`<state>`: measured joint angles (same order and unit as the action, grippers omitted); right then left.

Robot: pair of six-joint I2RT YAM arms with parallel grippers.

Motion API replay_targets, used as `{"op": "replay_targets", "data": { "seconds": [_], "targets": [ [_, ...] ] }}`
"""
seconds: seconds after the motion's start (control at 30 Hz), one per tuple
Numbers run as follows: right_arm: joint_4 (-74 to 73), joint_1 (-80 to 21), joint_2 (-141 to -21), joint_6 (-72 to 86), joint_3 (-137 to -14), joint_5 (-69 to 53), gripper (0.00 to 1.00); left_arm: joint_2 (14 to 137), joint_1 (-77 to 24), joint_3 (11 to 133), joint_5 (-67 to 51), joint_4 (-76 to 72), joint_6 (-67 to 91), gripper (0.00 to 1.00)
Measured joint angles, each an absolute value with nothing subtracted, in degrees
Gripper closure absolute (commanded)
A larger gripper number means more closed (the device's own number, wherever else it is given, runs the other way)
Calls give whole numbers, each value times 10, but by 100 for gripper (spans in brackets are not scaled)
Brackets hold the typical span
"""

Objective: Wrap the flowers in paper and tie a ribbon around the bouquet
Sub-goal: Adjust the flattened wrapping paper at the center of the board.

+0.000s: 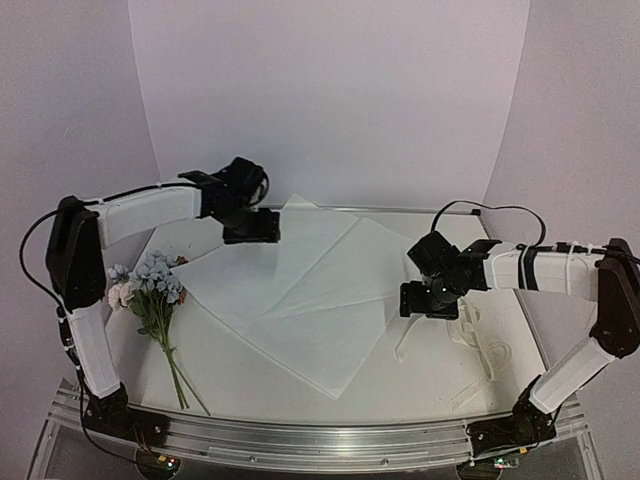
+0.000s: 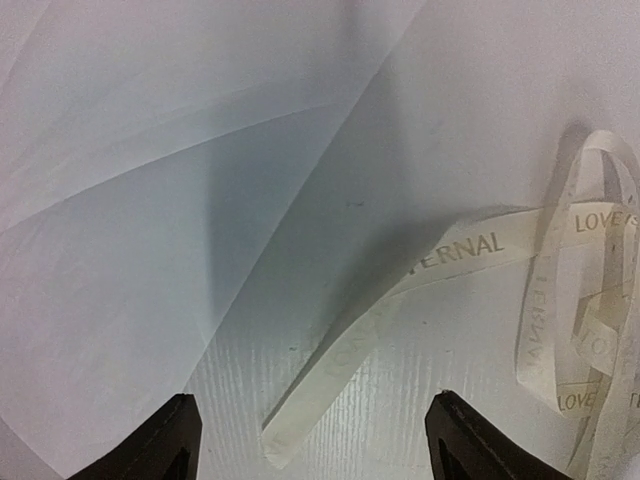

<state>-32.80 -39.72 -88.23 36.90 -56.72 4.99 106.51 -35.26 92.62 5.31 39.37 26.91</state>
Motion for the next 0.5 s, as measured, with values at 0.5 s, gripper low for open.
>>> {"op": "replay_targets", "data": {
  "seconds": [0.5],
  "targets": [
    [-337,-315,-787,438,-494,80,11,1390,-622,1136,105,374,282,27]
  ]
}}
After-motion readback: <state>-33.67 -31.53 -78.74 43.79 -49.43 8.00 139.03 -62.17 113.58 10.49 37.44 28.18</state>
